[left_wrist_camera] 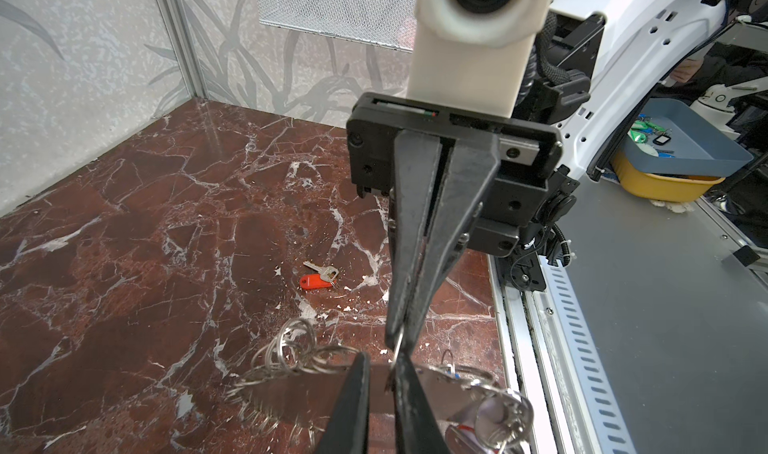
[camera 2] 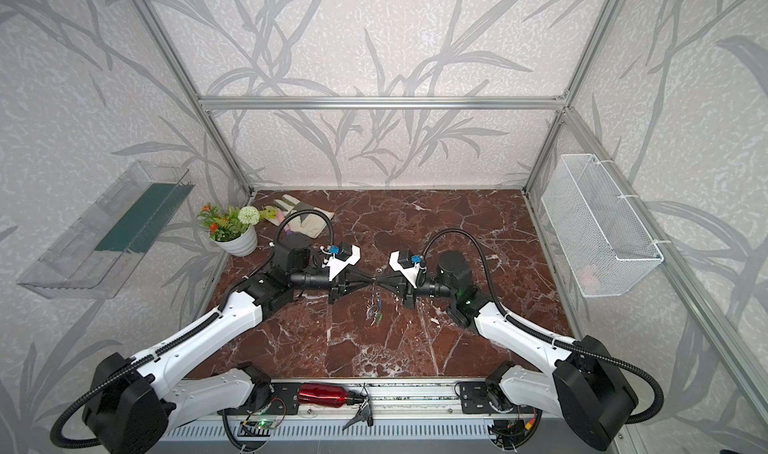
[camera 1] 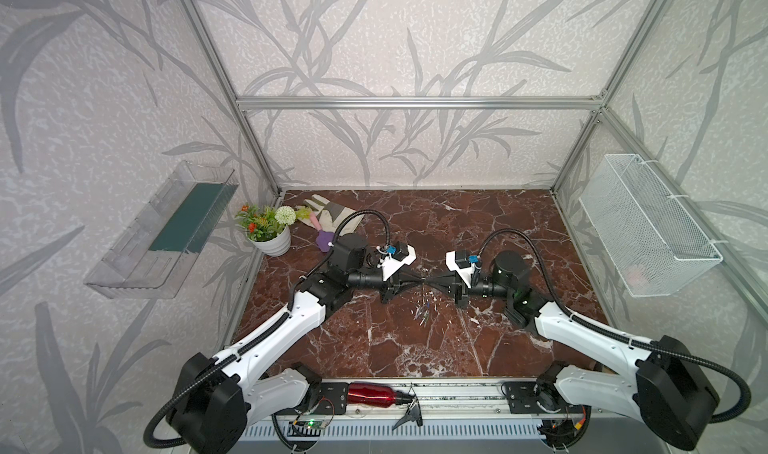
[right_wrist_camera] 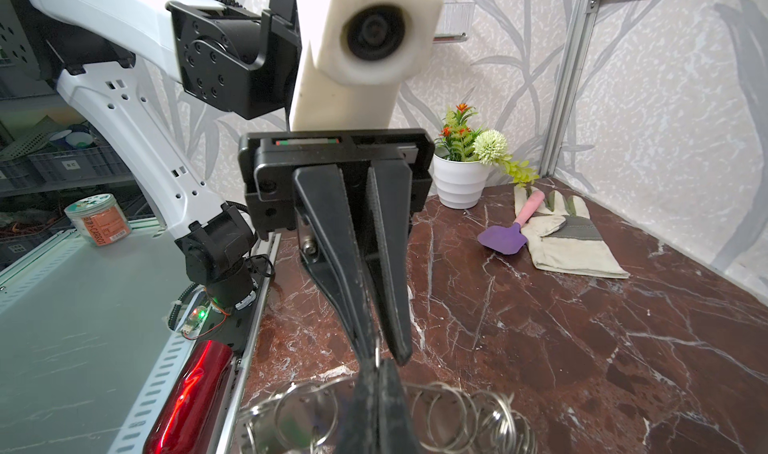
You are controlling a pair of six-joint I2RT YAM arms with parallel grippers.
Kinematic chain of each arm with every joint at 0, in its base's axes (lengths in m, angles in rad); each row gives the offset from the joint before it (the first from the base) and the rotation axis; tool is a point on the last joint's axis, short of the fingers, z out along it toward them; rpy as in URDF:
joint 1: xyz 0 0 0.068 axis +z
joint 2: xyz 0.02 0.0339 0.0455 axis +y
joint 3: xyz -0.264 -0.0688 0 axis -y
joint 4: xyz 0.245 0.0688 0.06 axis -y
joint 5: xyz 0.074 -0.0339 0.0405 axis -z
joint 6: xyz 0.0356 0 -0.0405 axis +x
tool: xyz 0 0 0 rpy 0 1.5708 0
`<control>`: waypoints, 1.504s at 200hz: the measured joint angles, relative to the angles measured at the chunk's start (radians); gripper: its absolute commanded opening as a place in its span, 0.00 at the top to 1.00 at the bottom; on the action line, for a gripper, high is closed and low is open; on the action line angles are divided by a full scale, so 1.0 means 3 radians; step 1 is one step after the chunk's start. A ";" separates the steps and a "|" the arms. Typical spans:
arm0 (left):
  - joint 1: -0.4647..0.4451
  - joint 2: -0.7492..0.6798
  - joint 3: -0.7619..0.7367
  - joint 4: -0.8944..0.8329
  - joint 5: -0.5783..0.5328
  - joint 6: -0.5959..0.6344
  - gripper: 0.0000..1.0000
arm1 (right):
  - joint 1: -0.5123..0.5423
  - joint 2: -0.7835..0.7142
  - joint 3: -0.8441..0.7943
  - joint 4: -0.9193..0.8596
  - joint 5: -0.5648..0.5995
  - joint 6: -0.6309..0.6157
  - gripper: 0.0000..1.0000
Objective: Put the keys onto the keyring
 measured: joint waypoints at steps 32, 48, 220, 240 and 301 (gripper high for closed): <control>-0.0014 0.0000 0.0000 -0.0013 0.0010 -0.0004 1.00 | -0.0004 0.0001 0.0000 0.0000 0.0003 0.0019 1.00; -0.0015 0.0000 0.0000 -0.0017 0.0010 0.0009 1.00 | -0.0006 0.0010 0.0000 0.0001 0.0001 0.0024 1.00; -0.0062 -0.0024 -0.0139 0.0038 -0.0587 0.0385 1.00 | -0.0225 -0.0216 0.0006 -0.0160 0.0877 0.0491 0.59; -0.0085 -0.0024 -0.0139 0.0057 -0.0636 0.0439 1.00 | -0.0229 -0.0203 0.0047 -0.0276 0.0946 0.0538 0.59; -0.0156 -0.0025 -0.0141 0.0058 -0.0783 0.0596 1.00 | -0.0262 -0.0123 0.0114 -0.0389 0.1001 0.0628 0.58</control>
